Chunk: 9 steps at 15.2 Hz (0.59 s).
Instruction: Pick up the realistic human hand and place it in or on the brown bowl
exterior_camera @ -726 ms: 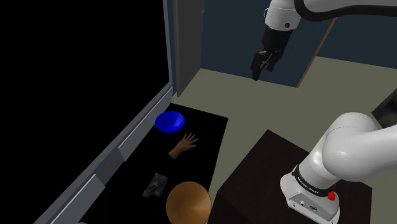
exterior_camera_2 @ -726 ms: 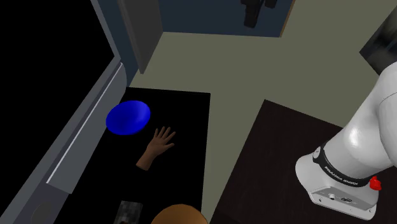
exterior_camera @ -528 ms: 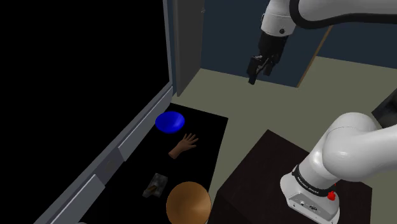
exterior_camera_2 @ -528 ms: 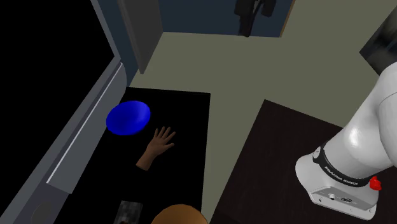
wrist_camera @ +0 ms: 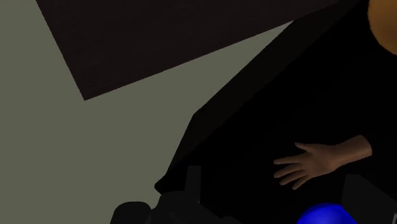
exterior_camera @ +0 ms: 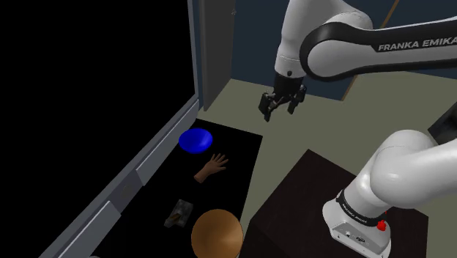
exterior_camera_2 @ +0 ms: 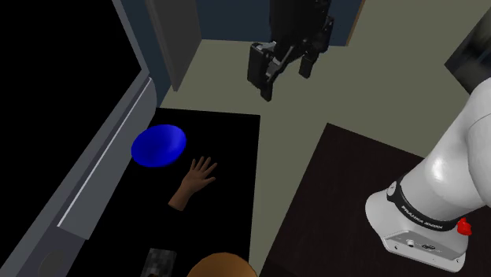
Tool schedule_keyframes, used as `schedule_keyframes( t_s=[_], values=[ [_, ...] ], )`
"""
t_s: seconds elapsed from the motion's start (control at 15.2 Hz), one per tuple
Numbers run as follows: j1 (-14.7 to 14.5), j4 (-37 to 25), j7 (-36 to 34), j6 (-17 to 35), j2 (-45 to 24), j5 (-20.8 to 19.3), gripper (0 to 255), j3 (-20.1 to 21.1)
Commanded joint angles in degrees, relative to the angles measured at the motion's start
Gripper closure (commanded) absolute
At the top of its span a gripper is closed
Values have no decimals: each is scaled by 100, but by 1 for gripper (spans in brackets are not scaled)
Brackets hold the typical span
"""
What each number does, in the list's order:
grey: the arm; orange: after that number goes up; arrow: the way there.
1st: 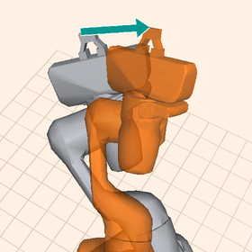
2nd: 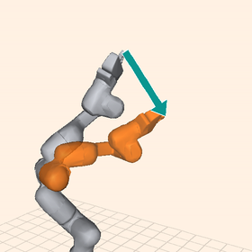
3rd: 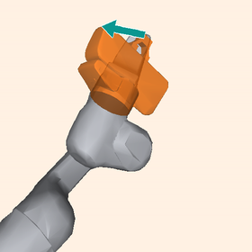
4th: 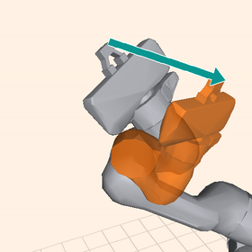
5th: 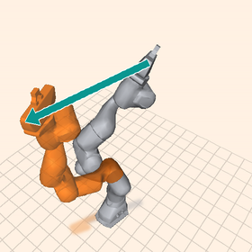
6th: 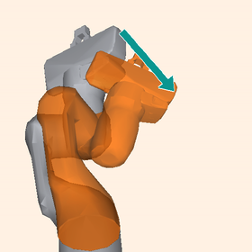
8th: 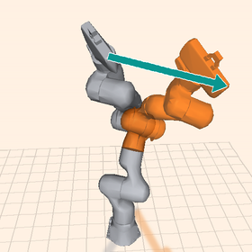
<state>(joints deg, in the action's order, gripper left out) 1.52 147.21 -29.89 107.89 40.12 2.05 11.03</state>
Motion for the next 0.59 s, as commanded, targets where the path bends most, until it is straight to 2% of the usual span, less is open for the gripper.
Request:
schedule_keyframes(
  t_s=[0.0, 0.26, 0.53],
  values=[
    [33, 117, -573, 329, -219, 140, 0, 283],
    [168, 191, -1648, 1036, -880, 309, 0, 839],
    [396, 82, -2787, 1739, -1736, 280, 0, 1393]
  ],
)
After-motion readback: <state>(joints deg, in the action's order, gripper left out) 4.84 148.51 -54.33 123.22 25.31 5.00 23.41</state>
